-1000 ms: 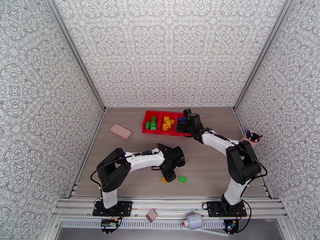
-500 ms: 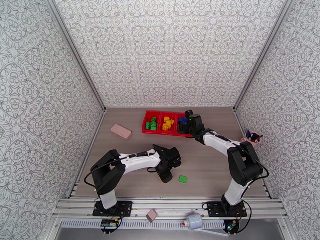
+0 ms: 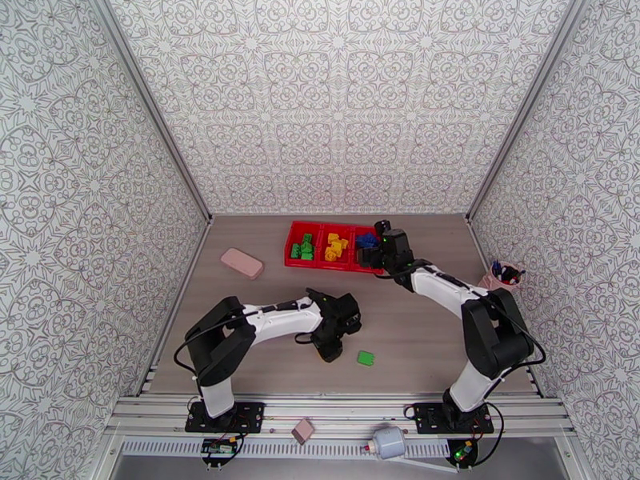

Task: Sort the legos into containers by color

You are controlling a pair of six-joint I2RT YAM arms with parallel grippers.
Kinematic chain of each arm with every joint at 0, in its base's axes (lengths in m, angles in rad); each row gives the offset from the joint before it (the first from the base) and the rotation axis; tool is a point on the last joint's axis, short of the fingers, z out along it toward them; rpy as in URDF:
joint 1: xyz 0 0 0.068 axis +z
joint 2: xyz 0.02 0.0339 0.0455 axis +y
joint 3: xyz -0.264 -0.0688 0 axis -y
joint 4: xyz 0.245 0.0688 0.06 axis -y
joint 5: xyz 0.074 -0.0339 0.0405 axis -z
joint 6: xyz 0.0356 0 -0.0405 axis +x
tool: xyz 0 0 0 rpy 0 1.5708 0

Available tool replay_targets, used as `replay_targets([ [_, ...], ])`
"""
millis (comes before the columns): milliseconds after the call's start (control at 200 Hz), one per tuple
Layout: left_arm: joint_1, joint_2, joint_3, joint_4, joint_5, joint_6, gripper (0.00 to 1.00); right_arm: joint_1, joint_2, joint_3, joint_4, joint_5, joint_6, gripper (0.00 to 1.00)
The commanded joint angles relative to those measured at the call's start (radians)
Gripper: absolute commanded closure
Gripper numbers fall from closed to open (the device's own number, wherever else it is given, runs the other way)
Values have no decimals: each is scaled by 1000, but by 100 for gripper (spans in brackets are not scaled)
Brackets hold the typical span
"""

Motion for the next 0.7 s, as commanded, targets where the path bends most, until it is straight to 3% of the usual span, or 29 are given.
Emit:
replay_targets([
  [0, 11, -23, 7, 18, -25, 5, 67, -10, -43, -30, -3, 17, 13, 7],
  [140, 49, -117, -32, 100, -57, -22, 79, -14, -91, -61, -18, 18, 15, 7],
  [395, 179, -221, -60, 393, -58, -97, 79, -15, -214, -168, 7, -41, -61, 7],
  [510, 221, -205, -20, 516, -107, -149, 81, -15, -270, -220, 34, -93, -96, 7],
  [695, 294, -80, 152, 550, -179, -167, 80, -14, -342, -257, 31, -166, -150, 7],
])
